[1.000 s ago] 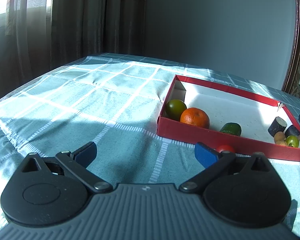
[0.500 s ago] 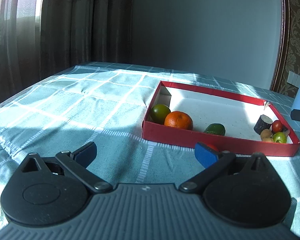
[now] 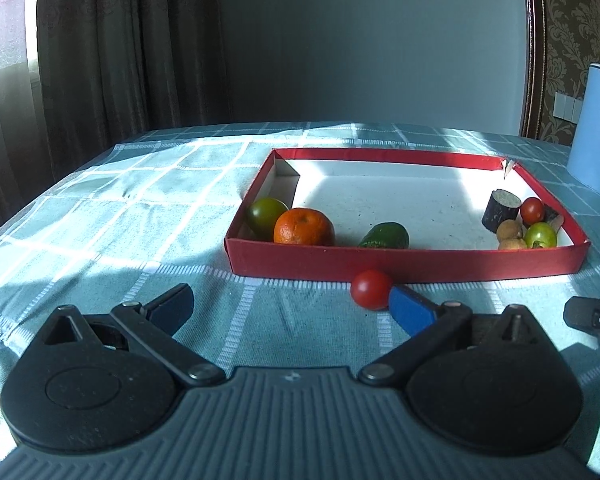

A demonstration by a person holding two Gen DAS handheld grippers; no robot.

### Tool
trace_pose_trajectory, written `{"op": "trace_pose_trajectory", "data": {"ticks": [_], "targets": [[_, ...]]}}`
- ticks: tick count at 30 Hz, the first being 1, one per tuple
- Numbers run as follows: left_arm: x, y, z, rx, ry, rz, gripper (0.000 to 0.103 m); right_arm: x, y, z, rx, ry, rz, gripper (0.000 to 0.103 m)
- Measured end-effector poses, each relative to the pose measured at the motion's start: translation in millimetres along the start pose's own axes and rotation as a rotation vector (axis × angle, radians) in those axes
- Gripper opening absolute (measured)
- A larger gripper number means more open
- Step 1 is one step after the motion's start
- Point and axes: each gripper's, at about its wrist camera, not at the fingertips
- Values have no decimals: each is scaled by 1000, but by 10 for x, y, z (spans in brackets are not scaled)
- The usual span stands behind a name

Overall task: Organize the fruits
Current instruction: 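Move the left gripper to the other red tomato and grasp it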

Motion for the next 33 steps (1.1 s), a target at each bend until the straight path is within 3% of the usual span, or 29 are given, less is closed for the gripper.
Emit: {"op": "trace_pose_trajectory", "data": {"ticks": [10, 12, 14, 16, 23, 26, 33], "targets": [[-224, -289, -101, -54, 48, -12, 103, -17, -42, 18, -27, 7, -17, 72], [-271, -304, -106, -54, 62, -23, 97, -15, -45, 19, -30, 5, -19, 72], [-316, -310, -102, -56, 86, -14, 84, -12, -53, 20, -35, 3, -22, 72], [-337, -308, -82, -58, 101, -12, 82, -11, -58, 19, -39, 2, -24, 72], [-277, -360, -62, -74, 83, 47, 34, -14, -76, 23, -51, 4, -31, 72], [-253, -382, -56, -83, 79, 53, 26, -20, -74, 25, -51, 6, -31, 72], [-111, -351, -66, -79, 41, 44, 25, -25, -80, 26, -54, 9, -34, 73]]}}
Point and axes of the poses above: each gripper's, at about its wrist camera, not at the fingertips, and x roughly against the way its jaws point, y to its left, z to its underside, and after that the axes turned 6 degrees about -y, right-handed
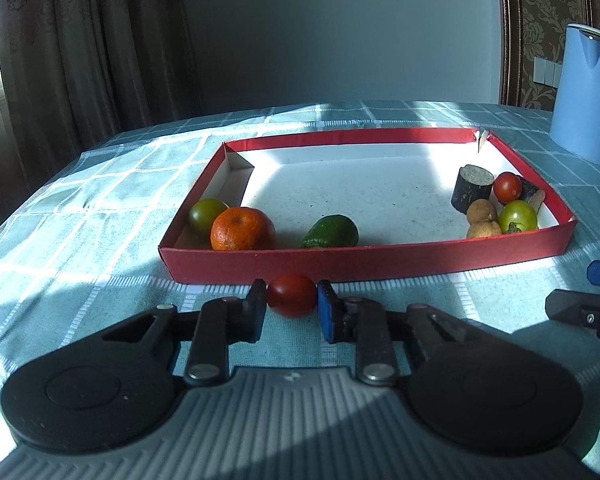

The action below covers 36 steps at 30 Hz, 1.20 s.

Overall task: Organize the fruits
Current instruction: 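Move the left gripper to the other red tomato and grasp it, then lower the red tomato into the tray and open the left gripper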

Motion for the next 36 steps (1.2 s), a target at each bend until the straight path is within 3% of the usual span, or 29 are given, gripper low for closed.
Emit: {"op": "trace_pose_trajectory", "data": {"ticks": [7, 11, 18, 27, 33, 36], "targets": [[268, 145, -218, 35, -100, -11, 25, 0, -1, -1, 2, 1, 1, 73], [234, 195, -390, 43, -125, -33, 25, -3, 5, 0, 5, 3, 0, 75], [-119, 173, -528, 62, -80, -24, 25, -10, 14, 3, 11, 7, 0, 76], [-394, 96, -448, 46, -29, -35, 26, -17, 23, 1, 16, 11, -1, 77], [-359, 71, -418, 38, -32, -31, 33, -17, 28, 0, 17, 11, -1, 78], [-303, 84, -402, 50, -33, -33, 45, -17, 30, -3, 17, 11, -1, 78]]}}
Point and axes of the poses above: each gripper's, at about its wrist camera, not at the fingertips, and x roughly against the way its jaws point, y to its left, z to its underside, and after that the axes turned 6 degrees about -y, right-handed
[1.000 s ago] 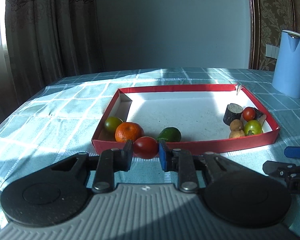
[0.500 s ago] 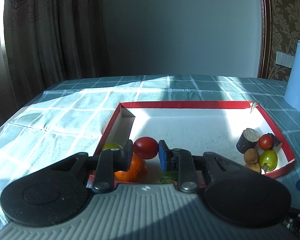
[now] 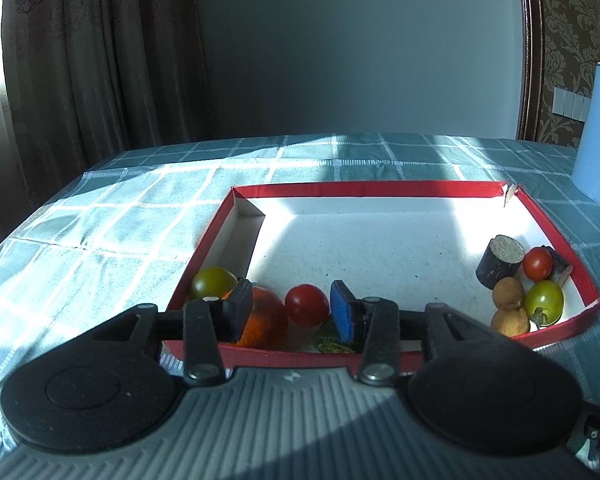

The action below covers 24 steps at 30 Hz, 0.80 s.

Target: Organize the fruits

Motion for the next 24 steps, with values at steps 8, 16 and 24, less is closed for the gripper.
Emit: {"op": "trace_pose_trajectory", "data": {"ticks": [8, 16, 24], "targets": [[328, 19, 105, 22, -56, -23, 99, 78, 17, -28, 6, -52, 21, 78], [482, 17, 222, 21, -49, -46, 103, 117, 303, -89, 45, -123, 146, 87], [574, 77, 278, 52, -36, -50, 103, -10, 580, -159, 91, -126, 218, 88]]}}
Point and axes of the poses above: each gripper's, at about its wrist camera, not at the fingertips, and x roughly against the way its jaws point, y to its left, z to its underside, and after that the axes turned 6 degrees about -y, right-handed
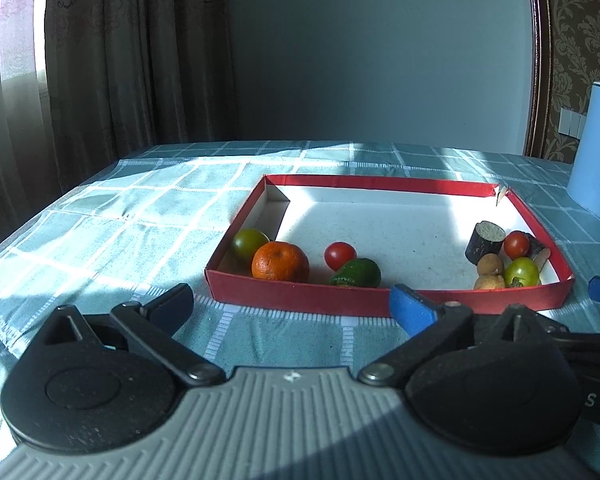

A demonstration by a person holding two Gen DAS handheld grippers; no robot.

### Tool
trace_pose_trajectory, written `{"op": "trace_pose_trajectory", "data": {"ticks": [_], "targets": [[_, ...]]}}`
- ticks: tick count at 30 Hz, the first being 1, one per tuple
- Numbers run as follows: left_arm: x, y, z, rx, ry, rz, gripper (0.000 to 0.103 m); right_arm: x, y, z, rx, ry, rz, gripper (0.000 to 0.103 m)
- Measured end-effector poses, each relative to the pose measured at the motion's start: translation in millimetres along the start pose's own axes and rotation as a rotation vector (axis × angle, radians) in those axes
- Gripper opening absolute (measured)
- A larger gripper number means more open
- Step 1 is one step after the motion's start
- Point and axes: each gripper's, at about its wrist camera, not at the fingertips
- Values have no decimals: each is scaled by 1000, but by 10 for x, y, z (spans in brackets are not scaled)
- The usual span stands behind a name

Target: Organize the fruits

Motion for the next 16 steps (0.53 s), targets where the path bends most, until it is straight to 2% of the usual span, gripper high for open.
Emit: {"op": "trace_pose_trajectory", "data": {"ticks": [16], "targets": [[41, 37, 57, -11, -11, -31, 103, -6, 63, 5, -16, -9, -34, 88]]}}
Point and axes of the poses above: each gripper's, at about its wrist camera, not at the fingertips, and x roughly against the way its jaws point, y to its left, z to its underside, and after that the axes turned 6 degrees about -y, right-handed
